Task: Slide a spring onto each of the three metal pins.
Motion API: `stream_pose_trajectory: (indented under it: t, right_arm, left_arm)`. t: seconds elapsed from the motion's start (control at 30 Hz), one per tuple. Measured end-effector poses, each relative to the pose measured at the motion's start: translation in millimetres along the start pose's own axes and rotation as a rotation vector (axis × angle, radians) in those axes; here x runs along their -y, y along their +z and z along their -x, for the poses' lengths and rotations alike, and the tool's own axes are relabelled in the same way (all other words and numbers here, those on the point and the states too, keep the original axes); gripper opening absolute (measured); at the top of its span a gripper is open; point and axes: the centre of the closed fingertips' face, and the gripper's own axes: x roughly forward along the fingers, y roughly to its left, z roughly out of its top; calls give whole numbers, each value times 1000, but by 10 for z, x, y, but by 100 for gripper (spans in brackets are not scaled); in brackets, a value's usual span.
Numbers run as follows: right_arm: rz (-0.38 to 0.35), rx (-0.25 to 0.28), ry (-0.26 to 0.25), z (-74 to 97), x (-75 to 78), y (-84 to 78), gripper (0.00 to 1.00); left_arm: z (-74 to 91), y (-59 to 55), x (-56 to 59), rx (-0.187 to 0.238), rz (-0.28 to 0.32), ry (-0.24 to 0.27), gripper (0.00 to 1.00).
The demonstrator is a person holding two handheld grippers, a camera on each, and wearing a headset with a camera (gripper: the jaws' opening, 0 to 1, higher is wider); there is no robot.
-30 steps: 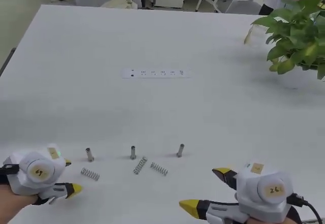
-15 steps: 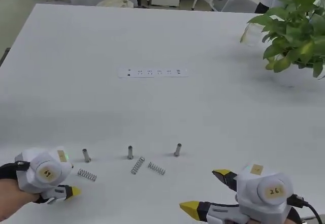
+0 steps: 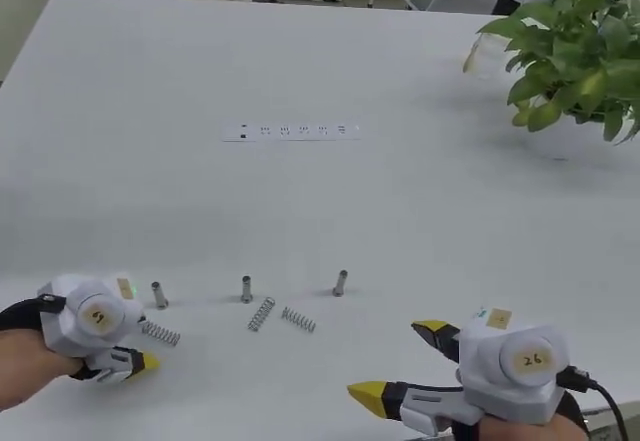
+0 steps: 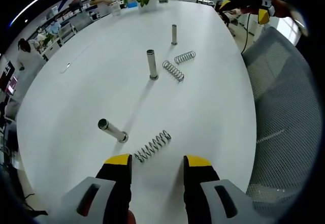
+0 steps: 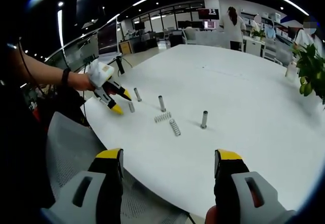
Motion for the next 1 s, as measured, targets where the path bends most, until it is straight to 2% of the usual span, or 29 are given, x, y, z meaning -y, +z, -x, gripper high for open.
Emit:
stream_pose_trajectory:
  t: [0.13, 0.27, 0.57, 0.77, 0.83, 0.93, 1.0]
  right_arm:
    - [-3, -7, 2, -1, -4, -31, 72]
    - [-2, -11, 2, -4, 3, -44, 72]
    - [-7, -9, 3, -9, 11, -35, 72]
    - [-2, -16, 13, -36, -19, -54, 72]
    - [0, -18, 17, -45, -34, -50, 72]
    - [2, -18, 19, -48, -41, -41, 72]
    - [3, -18, 17, -45, -35, -37, 72]
  left_arm:
    - [-16, 23, 1, 8, 10, -11, 34]
    - [-33, -10, -5, 0, 20, -19, 33]
    - [21, -68, 109, 5, 25, -47, 27]
    - [37, -9, 16, 28, 46, -9, 27]
    - [11, 4, -3, 23, 35, 2, 27]
    - [-24, 21, 57, 20, 26, -24, 27]
    - [-61, -25, 83, -3, 1, -34, 25]
